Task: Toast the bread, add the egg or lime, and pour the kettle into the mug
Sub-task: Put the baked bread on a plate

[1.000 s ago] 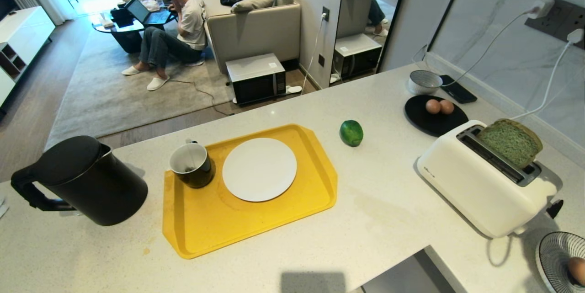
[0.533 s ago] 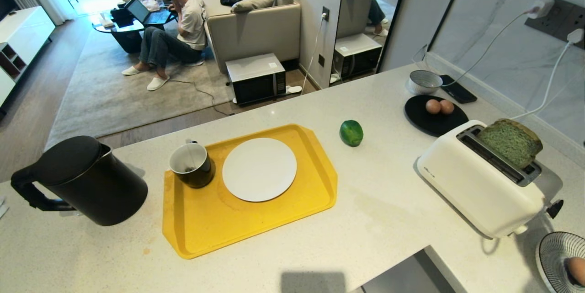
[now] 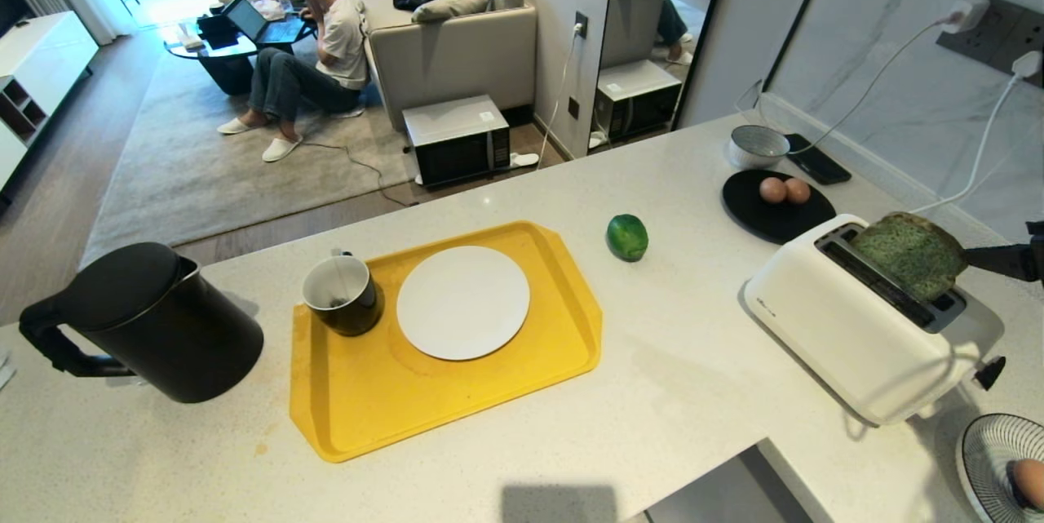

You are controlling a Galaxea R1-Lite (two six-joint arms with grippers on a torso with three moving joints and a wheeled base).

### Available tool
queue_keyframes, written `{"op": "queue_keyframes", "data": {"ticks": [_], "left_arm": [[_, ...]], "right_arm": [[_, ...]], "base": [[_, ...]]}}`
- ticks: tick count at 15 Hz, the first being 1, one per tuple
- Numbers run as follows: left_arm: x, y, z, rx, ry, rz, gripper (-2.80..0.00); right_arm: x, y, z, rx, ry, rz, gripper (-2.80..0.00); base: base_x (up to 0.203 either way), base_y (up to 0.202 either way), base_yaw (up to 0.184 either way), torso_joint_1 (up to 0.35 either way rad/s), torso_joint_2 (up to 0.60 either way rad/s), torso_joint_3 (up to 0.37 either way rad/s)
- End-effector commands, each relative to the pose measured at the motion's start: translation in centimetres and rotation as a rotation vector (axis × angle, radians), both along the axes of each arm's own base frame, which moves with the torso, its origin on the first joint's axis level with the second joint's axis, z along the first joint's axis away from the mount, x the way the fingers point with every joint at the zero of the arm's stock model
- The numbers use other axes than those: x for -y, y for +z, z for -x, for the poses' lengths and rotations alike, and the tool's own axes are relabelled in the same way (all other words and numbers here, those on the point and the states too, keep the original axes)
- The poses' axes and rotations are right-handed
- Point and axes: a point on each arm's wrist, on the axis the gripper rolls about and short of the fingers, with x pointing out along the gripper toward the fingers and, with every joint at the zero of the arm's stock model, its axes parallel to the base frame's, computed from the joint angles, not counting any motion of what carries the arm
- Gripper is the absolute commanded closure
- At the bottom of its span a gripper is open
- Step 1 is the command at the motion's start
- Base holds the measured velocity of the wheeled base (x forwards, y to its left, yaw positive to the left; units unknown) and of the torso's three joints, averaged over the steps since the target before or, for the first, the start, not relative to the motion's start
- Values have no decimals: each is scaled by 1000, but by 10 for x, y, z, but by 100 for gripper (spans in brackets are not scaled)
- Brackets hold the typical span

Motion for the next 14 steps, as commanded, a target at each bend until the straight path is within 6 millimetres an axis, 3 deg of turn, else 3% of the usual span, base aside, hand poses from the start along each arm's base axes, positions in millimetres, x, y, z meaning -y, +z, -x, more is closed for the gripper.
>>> {"op": "queue_keyframes", "data": {"ticks": [1, 7, 14], "left_arm": [[0, 0, 0, 1, 0, 0, 0], [0, 0, 0, 1, 0, 0, 0], [0, 0, 0, 1, 0, 0, 0]], "right_arm": [[4, -5, -16, -25, 12, -12, -280], [9, -18, -40, -63, 49, -36, -280], [5, -28, -48, -98, 63, -43, -280]], "base": [[0, 0, 0, 0, 0, 0], [0, 0, 0, 0, 0, 0], [0, 0, 0, 0, 0, 0]]}}
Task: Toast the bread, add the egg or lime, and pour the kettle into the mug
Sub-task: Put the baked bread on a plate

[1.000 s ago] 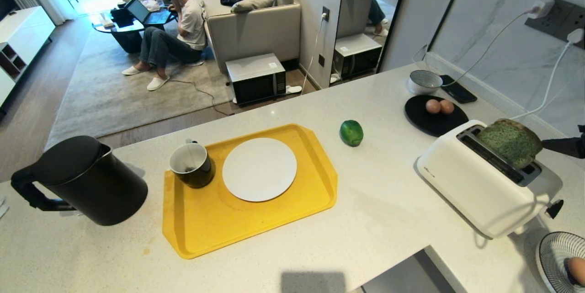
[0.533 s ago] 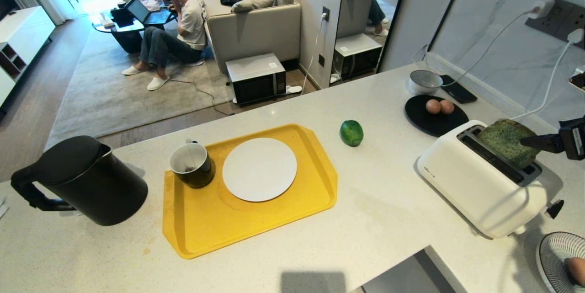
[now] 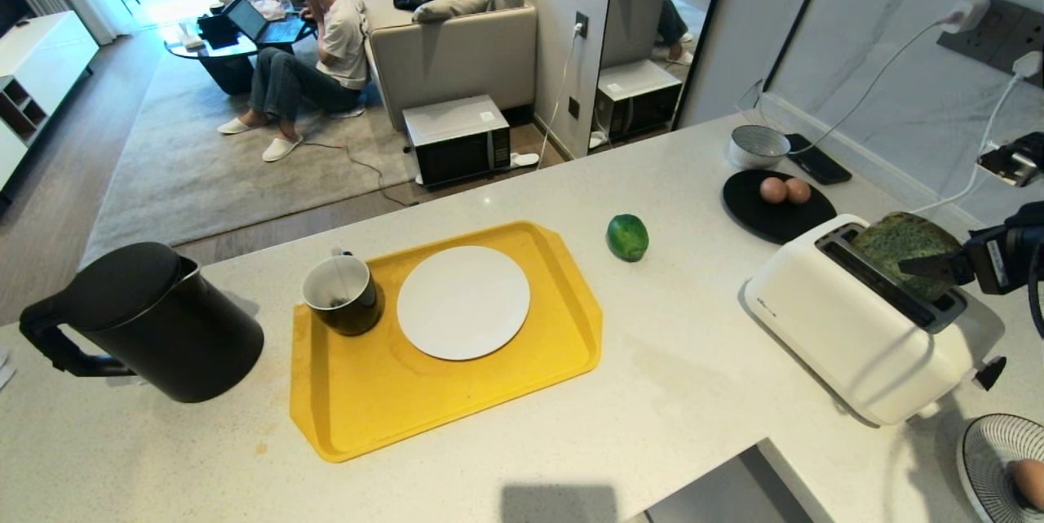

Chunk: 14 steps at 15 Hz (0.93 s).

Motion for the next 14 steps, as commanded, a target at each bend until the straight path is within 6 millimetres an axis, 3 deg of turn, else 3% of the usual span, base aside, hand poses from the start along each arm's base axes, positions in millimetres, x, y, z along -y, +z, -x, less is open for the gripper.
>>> {"op": "queue_keyframes", "data": {"ticks": [1, 10, 11, 14], "left_arm": [[0, 0, 0, 0, 0, 0, 0], [0, 0, 0, 0, 0, 0, 0], [0, 0, 0, 0, 0, 0, 0], [0, 0, 0, 0, 0, 0, 0]], "right_arm": [[1, -4, -3, -14, 4, -2, -280], [3, -8, -7, -29, -16, 10, -280], [3, -8, -7, -28, -17, 11, 0], [3, -8, -7, -29, -17, 11, 0]], "base": [[0, 0, 0, 0, 0, 0], [0, 0, 0, 0, 0, 0], [0, 0, 0, 0, 0, 0], [0, 0, 0, 0, 0, 0]]}}
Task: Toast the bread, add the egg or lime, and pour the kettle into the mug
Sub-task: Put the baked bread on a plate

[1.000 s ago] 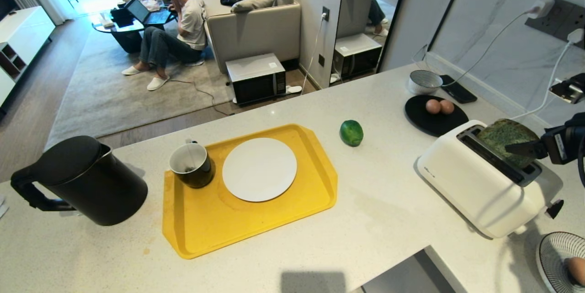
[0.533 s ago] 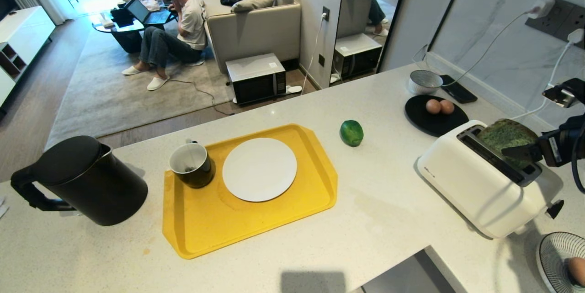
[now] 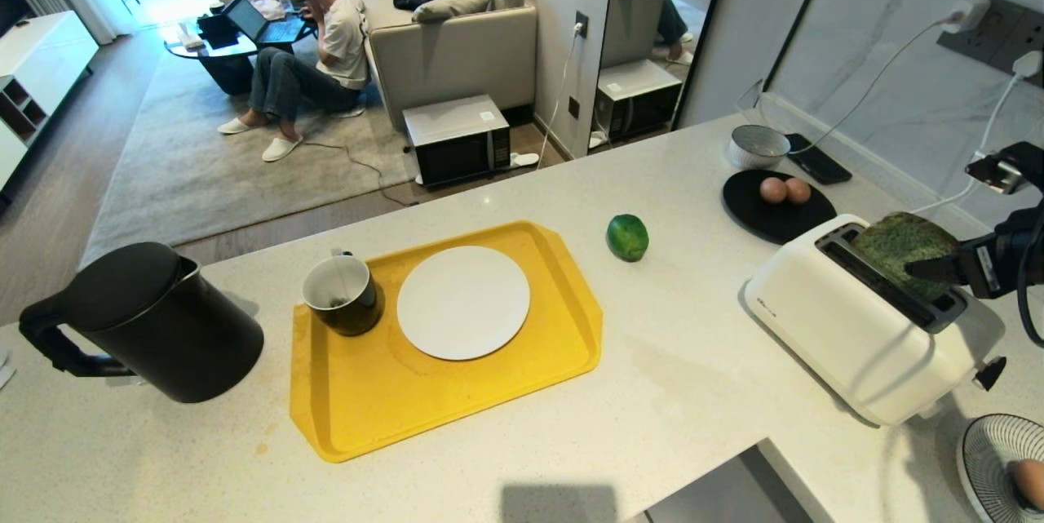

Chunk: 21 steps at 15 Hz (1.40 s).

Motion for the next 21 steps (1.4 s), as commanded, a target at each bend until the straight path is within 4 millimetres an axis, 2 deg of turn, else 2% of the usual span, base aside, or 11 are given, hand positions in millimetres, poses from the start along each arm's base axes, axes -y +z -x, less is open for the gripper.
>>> {"op": "queue_keyframes", "data": {"ticks": [1, 5, 10, 19, 21], "left_arm": [[0, 0, 0, 1, 0, 0, 0], [0, 0, 0, 1, 0, 0, 0], [0, 0, 0, 1, 0, 0, 0], [0, 0, 0, 1, 0, 0, 0], [0, 0, 0, 1, 0, 0, 0]], "right_arm": [[0, 0, 1, 0, 2, 0, 0], [-2, 4, 5, 11, 3, 2, 0], [-8, 14, 24, 48, 1, 14, 0], [-32, 67, 100, 273, -16, 91, 0], [-35, 74, 111, 305, -36, 112, 0]], "base": [[0, 0, 0, 0, 0, 0], [0, 0, 0, 0, 0, 0], [0, 0, 0, 0, 0, 0], [0, 0, 0, 0, 0, 0], [0, 0, 0, 0, 0, 0]]}}
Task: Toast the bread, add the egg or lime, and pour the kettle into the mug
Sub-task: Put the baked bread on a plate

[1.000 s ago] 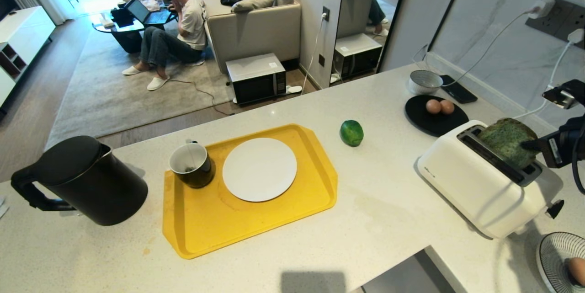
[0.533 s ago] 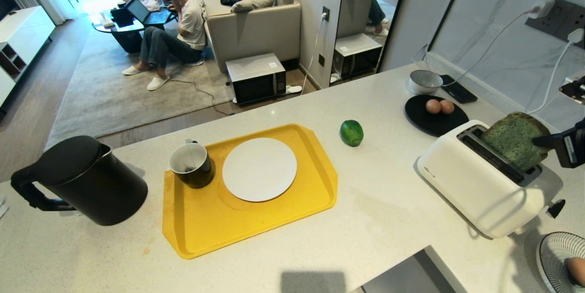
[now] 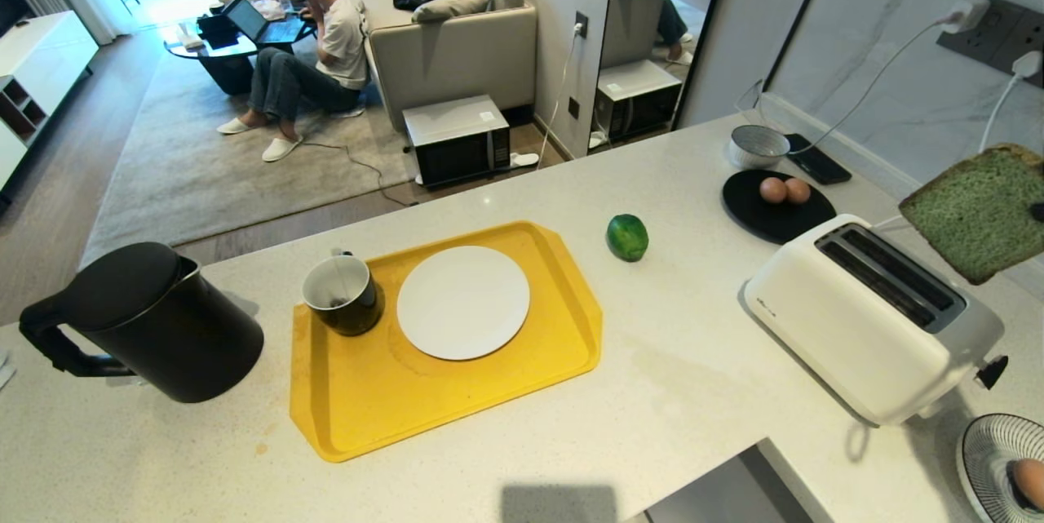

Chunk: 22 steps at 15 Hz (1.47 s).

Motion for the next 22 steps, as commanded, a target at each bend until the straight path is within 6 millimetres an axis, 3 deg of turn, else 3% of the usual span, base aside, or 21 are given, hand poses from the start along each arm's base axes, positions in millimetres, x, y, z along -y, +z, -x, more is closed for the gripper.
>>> {"op": "queue_keyframes", "data": {"ticks": [1, 13, 22], "left_arm": [[0, 0, 0, 1, 0, 0, 0], [0, 0, 0, 1, 0, 0, 0], [0, 0, 0, 1, 0, 0, 0]], "right_arm": [[-6, 12, 20, 62, -15, 31, 0], [-9, 12, 30, 71, -35, 41, 0], [-10, 7, 30, 57, -36, 34, 0]], "base": [[0, 0, 0, 0, 0, 0], [0, 0, 0, 0, 0, 0], [1, -9, 163, 5, 1, 4]]}}
